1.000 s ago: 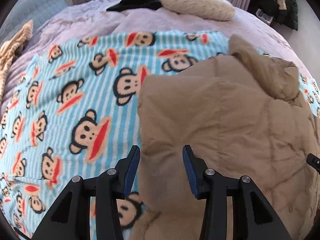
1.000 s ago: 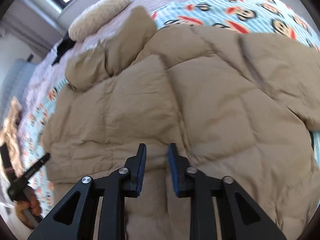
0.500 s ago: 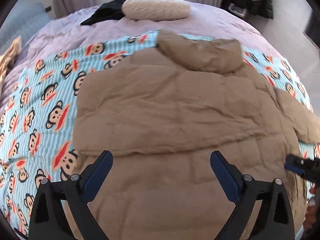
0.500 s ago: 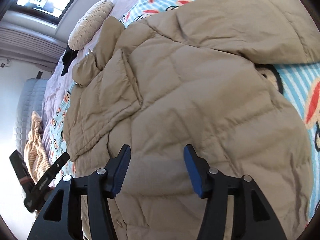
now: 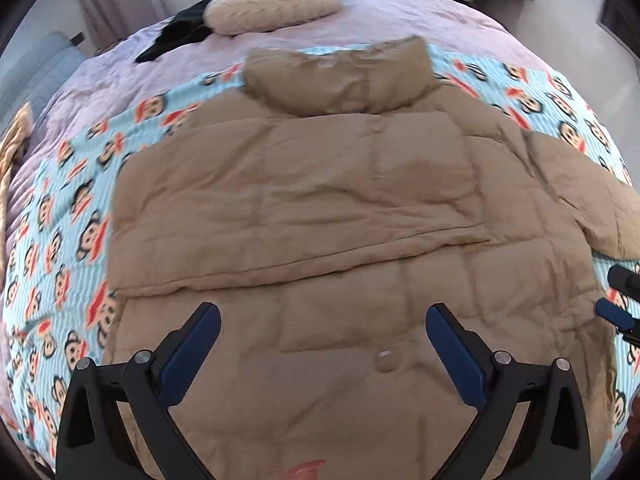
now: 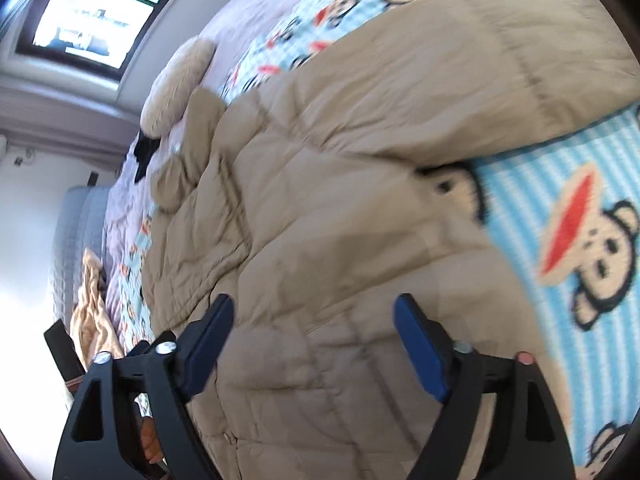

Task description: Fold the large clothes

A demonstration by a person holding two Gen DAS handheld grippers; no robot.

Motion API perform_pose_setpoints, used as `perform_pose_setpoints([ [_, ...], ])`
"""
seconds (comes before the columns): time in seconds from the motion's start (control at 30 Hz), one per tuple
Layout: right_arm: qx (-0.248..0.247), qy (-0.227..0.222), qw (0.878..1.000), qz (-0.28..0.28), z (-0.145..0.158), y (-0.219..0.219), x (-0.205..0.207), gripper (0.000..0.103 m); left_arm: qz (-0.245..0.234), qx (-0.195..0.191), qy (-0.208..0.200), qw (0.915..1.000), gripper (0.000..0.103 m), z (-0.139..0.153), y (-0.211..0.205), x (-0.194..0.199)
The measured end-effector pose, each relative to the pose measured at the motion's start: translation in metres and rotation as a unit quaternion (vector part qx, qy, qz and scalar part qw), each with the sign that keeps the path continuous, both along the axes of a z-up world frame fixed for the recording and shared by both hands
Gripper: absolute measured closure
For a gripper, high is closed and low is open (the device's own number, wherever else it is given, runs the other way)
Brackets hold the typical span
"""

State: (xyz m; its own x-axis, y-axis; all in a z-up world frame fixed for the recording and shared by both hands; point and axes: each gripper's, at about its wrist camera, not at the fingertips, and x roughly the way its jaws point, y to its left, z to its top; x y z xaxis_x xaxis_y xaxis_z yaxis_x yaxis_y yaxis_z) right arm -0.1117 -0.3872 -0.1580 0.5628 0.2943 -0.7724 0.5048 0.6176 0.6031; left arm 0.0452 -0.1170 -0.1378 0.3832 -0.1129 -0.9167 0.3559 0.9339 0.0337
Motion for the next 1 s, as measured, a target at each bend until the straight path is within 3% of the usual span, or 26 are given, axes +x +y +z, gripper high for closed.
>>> perform_pose_setpoints([
  [0.2,-0.001,-0.019,0.997,-0.078,0.003,-0.052,-0.035,0.016,-0.029,-0.008,0.022,0.9993,0.000,-0.006,-0.042,-0.001],
  [0.3,0.009,-0.026,0.990,-0.141,0.001,-0.085,-0.057,0.016,-0.050,-0.020,0.043,0.9976,0.000,-0.010,-0.059,-0.003],
  [0.43,0.034,-0.015,0.978,-0.204,-0.006,-0.133,-0.082,0.016,-0.070,-0.023,0.040,0.9965,0.000,-0.009,-0.076,-0.007],
  [0.63,0.094,-0.067,0.943,-0.311,-0.018,-0.199,-0.113,0.016,-0.063,-0.038,0.046,0.9962,0.000,-0.006,-0.083,-0.003],
  [0.87,0.221,-0.140,0.884,-0.388,-0.044,-0.241,-0.108,0.016,-0.052,-0.038,0.034,0.9974,0.000,0.001,-0.076,0.002],
  [0.9,0.235,-0.147,0.875,-0.397,-0.047,-0.244,-0.105,0.021,-0.049,-0.038,0.033,0.9975,0.000,0.002,-0.074,0.003],
  [0.97,0.256,-0.153,0.867,-0.400,-0.049,-0.246,-0.095,0.053,-0.041,-0.041,0.034,0.9978,0.000,0.003,-0.068,0.005],
  [1.0,0.270,-0.156,0.865,-0.393,-0.052,-0.246,-0.087,0.084,-0.034,-0.041,0.036,0.9979,0.000,0.003,-0.064,0.008],
])
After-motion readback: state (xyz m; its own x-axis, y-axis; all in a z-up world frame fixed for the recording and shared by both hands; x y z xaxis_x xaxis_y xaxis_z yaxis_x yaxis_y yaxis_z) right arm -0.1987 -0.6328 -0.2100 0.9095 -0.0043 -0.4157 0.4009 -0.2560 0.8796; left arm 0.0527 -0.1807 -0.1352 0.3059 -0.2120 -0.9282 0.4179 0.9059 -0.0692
